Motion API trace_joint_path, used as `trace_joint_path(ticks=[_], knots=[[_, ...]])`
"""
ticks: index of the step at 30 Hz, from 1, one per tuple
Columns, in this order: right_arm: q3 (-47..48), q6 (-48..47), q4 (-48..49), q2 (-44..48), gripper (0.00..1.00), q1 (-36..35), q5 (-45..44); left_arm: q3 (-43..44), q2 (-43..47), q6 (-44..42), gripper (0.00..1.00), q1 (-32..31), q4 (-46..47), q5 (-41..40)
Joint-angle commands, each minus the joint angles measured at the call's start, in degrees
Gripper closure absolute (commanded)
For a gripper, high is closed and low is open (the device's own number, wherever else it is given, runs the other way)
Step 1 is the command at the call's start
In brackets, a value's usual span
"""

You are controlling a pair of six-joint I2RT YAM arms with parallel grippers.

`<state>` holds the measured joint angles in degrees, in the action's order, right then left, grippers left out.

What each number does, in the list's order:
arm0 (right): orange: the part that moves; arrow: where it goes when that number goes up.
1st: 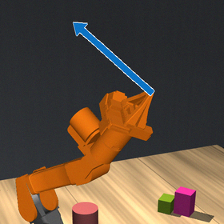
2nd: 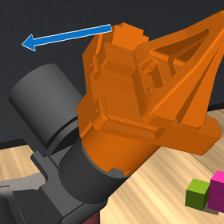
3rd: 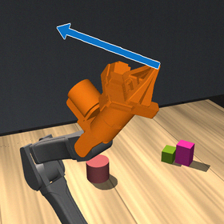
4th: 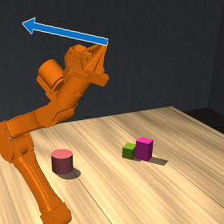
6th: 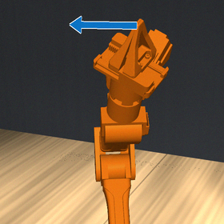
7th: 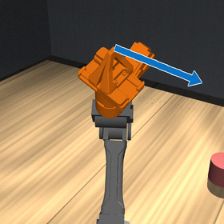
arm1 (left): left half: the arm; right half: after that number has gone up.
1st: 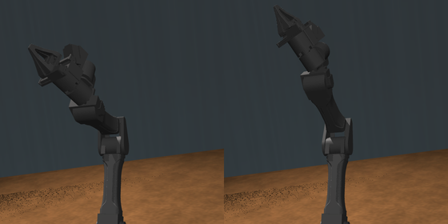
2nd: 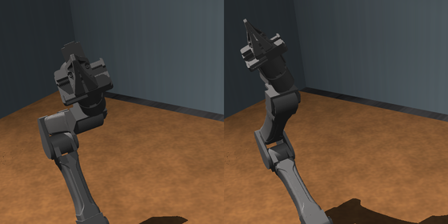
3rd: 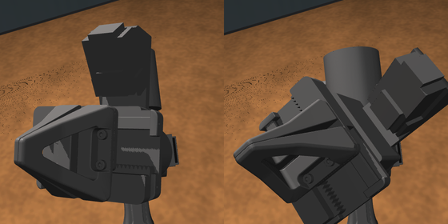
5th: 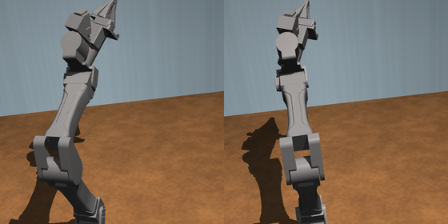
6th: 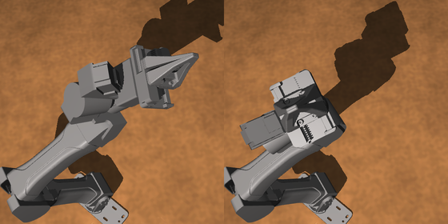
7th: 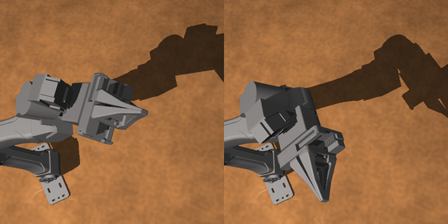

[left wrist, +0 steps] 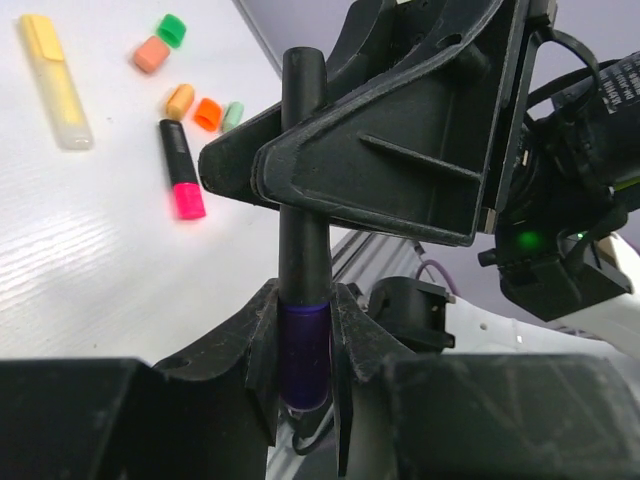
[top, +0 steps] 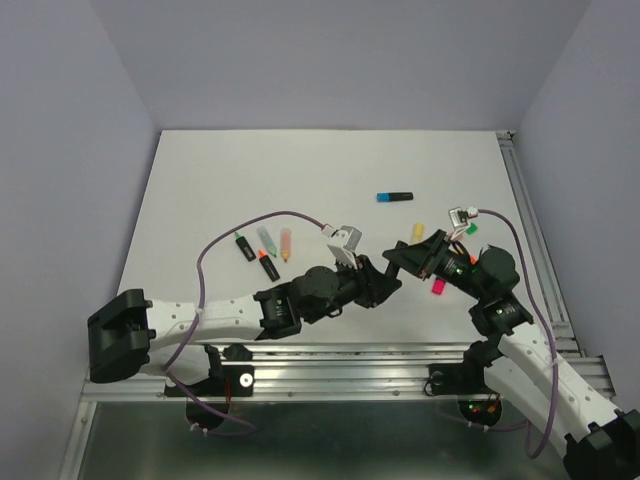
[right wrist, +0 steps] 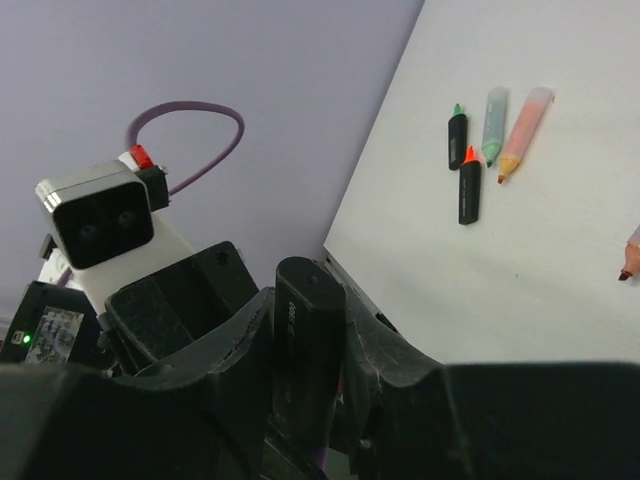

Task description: Open the pen caps

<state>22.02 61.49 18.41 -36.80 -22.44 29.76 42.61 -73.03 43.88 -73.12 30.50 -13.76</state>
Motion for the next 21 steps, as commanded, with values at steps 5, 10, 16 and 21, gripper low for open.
trace_joint_path(ticks=[5,10,16,21], knots=[[1.4,-0.2,7.9,1.4,0.99,0.0,-2.5,-2.0,4.3,3.1,0.97,2.9,6.2,8.7],[3.0,-0.1,11.8,0.0,0.99,0.0,-0.2,-4.1,4.5,5.8,1.0,4.6,8.2,12.2],[4.8,0.9,13.1,-0.8,0.97,0.0,5.4,-8.2,5.7,13.0,1.0,7.7,18.2,15.9],[5.0,1.1,14.7,-0.7,0.94,0.0,5.0,-10.4,6.8,15.8,1.0,9.1,21.6,17.5]])
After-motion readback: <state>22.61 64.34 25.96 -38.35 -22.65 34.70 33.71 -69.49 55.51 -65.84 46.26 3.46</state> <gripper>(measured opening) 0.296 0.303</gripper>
